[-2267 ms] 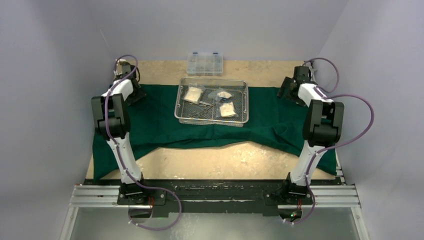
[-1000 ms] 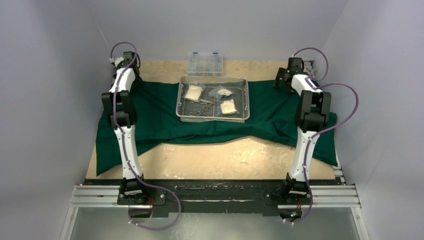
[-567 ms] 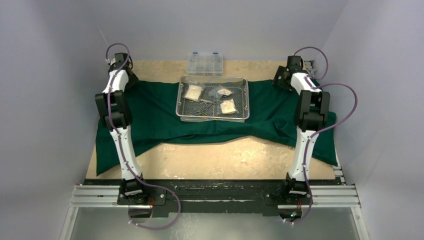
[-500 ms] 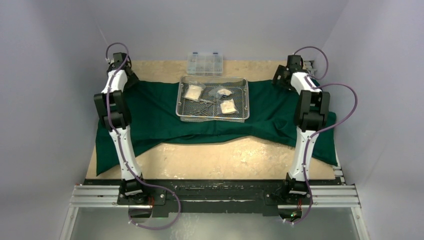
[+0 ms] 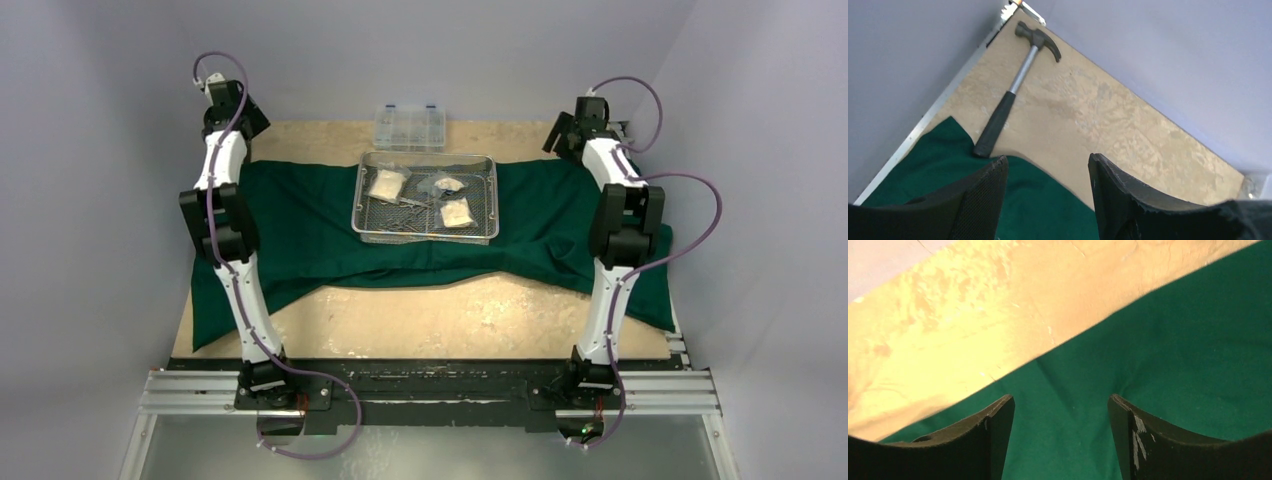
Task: Open and lay out the surgical kit
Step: Smooth out the surgical kit at the center of the board.
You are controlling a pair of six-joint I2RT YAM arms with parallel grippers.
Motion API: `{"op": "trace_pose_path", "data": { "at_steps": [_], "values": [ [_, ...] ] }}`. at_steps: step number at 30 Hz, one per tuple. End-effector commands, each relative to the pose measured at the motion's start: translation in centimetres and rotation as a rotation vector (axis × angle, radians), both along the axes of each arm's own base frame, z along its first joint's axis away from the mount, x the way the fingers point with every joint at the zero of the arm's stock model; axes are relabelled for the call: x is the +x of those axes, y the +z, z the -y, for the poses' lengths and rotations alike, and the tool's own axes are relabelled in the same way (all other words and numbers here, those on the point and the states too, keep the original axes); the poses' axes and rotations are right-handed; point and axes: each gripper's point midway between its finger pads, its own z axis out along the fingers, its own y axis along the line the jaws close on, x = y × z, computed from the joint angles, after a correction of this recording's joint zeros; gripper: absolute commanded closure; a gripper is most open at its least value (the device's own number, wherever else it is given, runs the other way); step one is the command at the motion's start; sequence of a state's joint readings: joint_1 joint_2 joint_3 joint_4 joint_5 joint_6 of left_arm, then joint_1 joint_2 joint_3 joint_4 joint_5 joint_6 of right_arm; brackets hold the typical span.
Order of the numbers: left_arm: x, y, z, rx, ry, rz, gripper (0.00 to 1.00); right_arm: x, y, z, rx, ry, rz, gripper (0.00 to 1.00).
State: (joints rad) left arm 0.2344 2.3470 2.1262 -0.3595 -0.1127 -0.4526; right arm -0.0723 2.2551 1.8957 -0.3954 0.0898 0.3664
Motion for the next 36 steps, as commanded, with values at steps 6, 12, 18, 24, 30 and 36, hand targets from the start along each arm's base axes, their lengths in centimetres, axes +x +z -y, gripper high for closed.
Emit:
{"op": "trace_pose_path", "data": {
  "at_steps": [6,12,18,24,30,36],
  "values": [
    [3.3,-2.0,-4.5,0.032,0.161,0.096,0.39,2.0,7.3,-2.4,-0.015,0.125,0.229,0.21],
    [3.8,-5.9,-6.2,-0.001,0.216,0.091,0.37,1.9,8.5,-6.0,0.045,0.215,0.271,0.17],
    [3.6,-7.7,-6.4,0.003,0.196,0.072,0.31,1.0,8.9,-9.3,0.094,0.262,0.259,0.16],
    [3.8,-9.6,-4.5,-0.078,0.117,0.057,0.37,0.2,8.5,-9.5,0.099,0.248,0.240,0.17],
    [5.0,-8.5,-0.9,-0.218,0.006,0.130,0.48,-0.1,7.9,-9.8,0.109,0.250,0.224,0.18],
    [6.1,-8.4,3.7,-0.302,-0.109,0.162,0.48,-0.4,7.2,-10.2,0.119,0.249,0.209,0.18]
  ]
}}
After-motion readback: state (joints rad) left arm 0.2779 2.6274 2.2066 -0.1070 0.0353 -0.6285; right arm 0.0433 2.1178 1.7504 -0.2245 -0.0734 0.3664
